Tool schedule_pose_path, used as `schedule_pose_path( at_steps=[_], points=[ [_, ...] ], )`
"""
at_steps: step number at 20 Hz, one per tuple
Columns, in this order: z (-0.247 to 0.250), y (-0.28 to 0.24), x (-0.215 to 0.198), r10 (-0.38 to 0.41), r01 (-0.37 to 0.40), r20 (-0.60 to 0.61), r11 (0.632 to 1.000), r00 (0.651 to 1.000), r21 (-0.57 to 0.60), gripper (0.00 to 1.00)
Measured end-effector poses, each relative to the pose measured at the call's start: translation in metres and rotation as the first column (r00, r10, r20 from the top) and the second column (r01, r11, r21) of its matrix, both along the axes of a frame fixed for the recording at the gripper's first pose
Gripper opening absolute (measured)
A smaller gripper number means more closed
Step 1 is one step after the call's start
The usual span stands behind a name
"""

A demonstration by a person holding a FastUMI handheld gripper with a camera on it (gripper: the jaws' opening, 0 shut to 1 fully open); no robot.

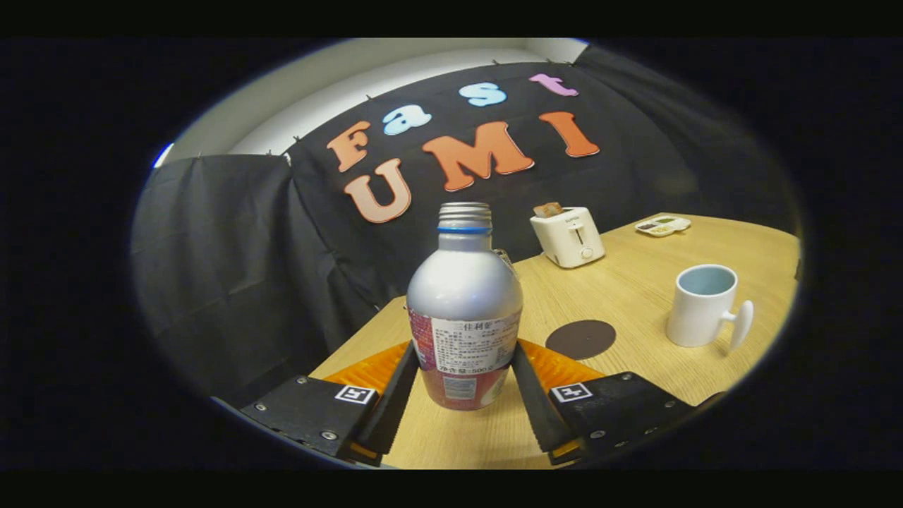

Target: Take the bottle from table, then pour the juice into the cup, finally place the bottle on the coaster

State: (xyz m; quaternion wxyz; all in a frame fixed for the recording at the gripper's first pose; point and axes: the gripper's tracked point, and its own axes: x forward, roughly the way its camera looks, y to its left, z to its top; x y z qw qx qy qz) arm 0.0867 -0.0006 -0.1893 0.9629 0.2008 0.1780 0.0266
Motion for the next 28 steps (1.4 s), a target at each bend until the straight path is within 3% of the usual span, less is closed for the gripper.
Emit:
schedule_pose_path(
  at_steps=[4,6,11,16,23,28],
  points=[
    [-0.001,-0.022,0.002,-0.045,0.048,-0.022,0.99,0.999,0.133,0.76],
    [-0.009,-0.043,0.005,-0.11,0.119,-0.059,0.979,0.992,0.165,0.76],
    [-0.014,-0.065,0.009,-0.18,0.204,-0.101,0.924,0.978,0.324,0.75],
    [-0.004,-0.073,0.015,-0.222,0.245,-0.107,0.814,0.969,0.526,0.75],
    [-0.004,-0.078,0.017,-0.244,0.275,-0.143,0.691,0.959,0.668,0.75],
    [0.005,-0.075,0.029,-0.257,0.294,-0.176,0.558,0.95,0.776,0.74]
  ],
)
